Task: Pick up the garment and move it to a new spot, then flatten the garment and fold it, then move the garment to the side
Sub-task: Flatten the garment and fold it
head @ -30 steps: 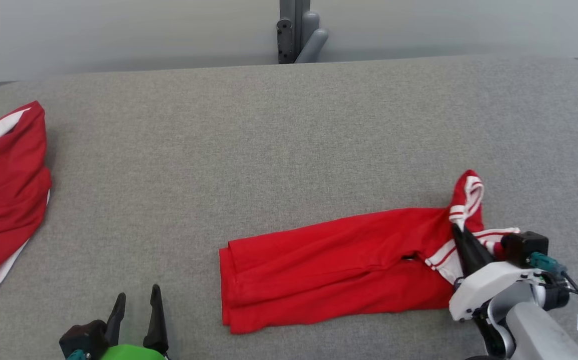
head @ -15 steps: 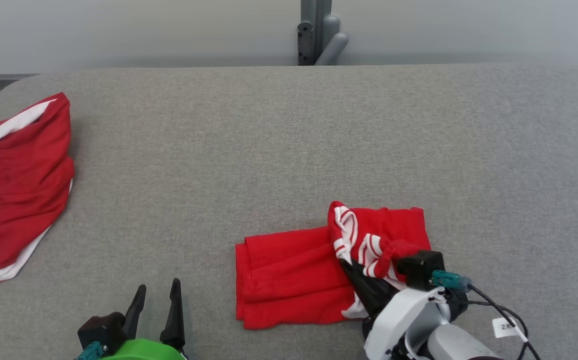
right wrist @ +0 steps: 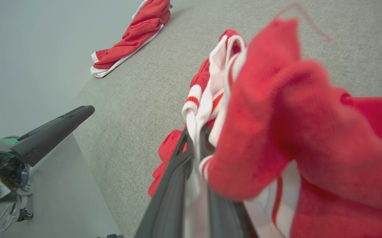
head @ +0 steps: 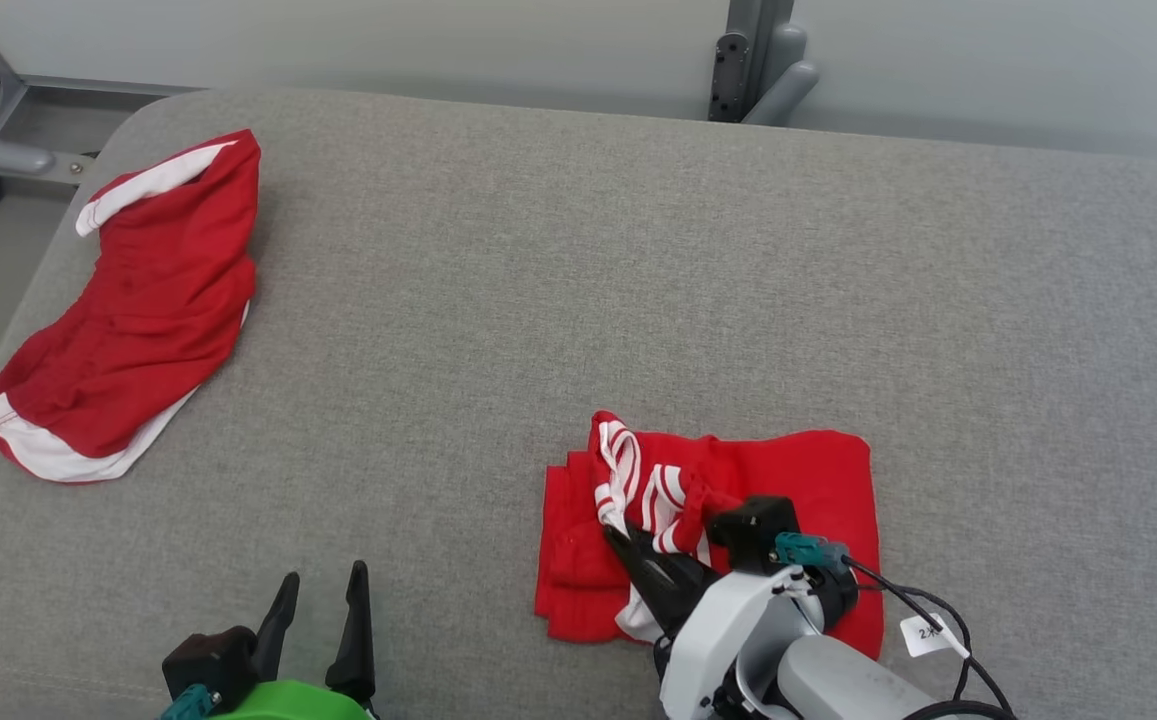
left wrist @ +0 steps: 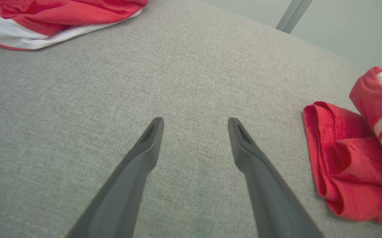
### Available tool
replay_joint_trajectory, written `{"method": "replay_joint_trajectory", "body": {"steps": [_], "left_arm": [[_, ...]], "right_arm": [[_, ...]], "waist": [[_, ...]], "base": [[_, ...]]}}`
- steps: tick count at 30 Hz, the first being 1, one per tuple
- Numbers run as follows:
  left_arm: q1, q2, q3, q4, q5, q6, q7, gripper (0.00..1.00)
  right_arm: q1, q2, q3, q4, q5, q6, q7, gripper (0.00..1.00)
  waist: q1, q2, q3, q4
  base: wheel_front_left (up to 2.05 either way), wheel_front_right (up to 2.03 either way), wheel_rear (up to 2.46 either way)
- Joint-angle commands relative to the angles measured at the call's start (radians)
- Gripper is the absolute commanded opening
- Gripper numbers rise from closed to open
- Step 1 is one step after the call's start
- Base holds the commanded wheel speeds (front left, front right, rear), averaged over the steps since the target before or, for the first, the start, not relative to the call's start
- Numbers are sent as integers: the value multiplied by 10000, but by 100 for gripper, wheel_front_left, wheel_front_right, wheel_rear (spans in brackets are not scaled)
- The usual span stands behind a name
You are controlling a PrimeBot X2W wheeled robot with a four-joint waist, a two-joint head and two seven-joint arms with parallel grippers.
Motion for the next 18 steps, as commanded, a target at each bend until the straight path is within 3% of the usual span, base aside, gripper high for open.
{"method": "replay_joint_trajectory", "body": {"steps": [1, 11, 18], "left_arm": [[-4, 28, 28, -9, 9, -22, 6, 100], [195, 29, 303, -94, 137, 91, 4, 100], [367, 31, 521, -304, 354, 191, 6, 100]], "right_arm": [[-148, 79, 119, 121, 128, 0, -155, 100], [-414, 87, 364, -195, 715, 0, -805, 100], [-56, -201, -790, -874, 431, 0, -914, 100]], "waist": [[0, 0, 43, 81], [0, 0, -323, -579], [0, 0, -724, -1195]], "base": [[0, 0, 0], [0, 0, 0], [0, 0, 0]]}}
